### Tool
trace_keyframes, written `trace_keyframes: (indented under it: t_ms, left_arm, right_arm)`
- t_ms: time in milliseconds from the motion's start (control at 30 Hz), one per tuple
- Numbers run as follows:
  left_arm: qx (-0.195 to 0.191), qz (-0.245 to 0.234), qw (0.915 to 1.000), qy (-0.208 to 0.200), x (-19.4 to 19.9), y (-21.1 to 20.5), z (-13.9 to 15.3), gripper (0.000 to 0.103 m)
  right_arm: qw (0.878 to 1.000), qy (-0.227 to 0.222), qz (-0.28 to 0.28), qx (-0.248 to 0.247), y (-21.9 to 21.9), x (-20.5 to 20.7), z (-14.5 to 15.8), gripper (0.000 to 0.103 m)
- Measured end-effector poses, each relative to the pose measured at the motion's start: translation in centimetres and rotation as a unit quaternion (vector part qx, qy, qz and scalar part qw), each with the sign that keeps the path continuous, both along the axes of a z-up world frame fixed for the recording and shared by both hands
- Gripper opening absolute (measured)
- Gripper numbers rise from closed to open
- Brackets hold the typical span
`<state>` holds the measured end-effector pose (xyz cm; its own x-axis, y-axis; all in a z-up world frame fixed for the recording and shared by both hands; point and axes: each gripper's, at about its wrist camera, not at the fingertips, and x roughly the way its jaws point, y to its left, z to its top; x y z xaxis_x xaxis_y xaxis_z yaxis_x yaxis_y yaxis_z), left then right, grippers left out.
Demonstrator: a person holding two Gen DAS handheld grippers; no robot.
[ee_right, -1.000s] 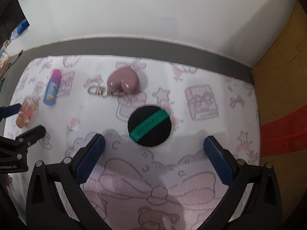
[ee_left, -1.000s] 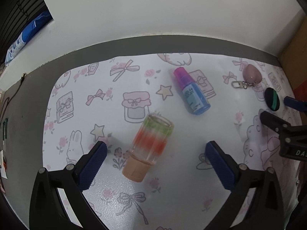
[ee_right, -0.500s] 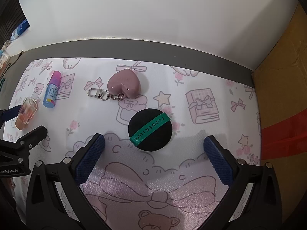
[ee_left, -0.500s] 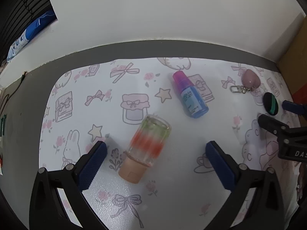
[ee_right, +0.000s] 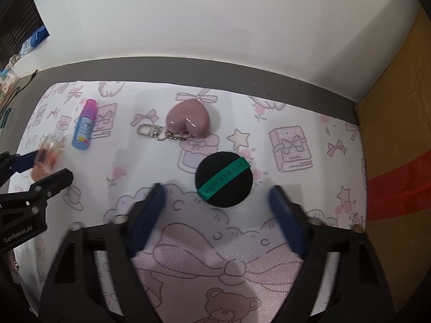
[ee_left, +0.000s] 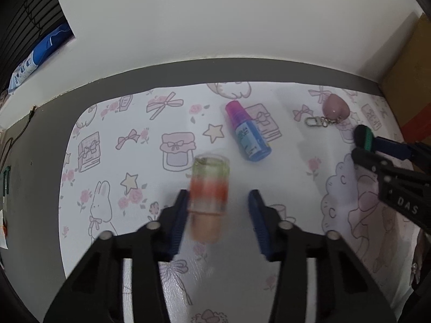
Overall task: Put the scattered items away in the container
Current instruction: 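Grasp the black round puff with the right tool while the left tool grasps the striped glass jar, then lift the puff with the right tool while the left tool carries the jar toward the box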
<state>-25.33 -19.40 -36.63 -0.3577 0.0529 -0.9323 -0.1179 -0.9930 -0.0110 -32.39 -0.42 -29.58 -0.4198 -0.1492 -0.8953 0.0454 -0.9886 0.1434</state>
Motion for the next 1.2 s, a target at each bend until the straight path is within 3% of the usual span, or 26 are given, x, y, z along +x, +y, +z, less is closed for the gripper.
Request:
trace_keyframes:
  t_ms: [67,400,800,967,1067,1133,1200]
  left_arm:
    - [0.004,-0.003,0.9999,-0.011,0.0,0.2,0.2,0.028]
    - [-0.007,-0.008,0.9999,-0.009,1.1,-1.0,0.1,0.028]
    - [-0.030,-0.007,0.9995,0.003,0.8,-0.3,1.0,0.028]
    - [-0.033,-0.002,0.9994,0.013,0.4,-1.5,2.9,0.028]
    - [-0.034,-0.001,0.9992,0.022,2.2,-3.3,4.8,0.028]
    - [-0.033,-0.001,0.9991,0.027,2.5,-2.4,5.7,0.028]
    - [-0.032,0.000,0.9990,0.032,2.4,1.8,5.1,0.028]
  right_arm:
    - [1.000,0.000,0.001,0.002,-0.1,0.1,0.3,0.040]
    - [1.000,0.000,-0.001,-0.001,0.2,0.3,0.5,0.033]
    - [1.000,-0.005,0.000,-0.014,1.0,0.9,1.4,0.031]
    - [1.000,0.004,-0.005,-0.009,1.3,2.4,3.0,0.031]
    - [1.000,0.010,-0.011,-0.002,1.8,1.3,3.0,0.031]
    - [1.000,0.016,-0.014,-0.001,1.8,1.7,3.9,0.031]
    - [1.000,0.023,-0.015,0.000,2.2,2.2,5.0,0.031]
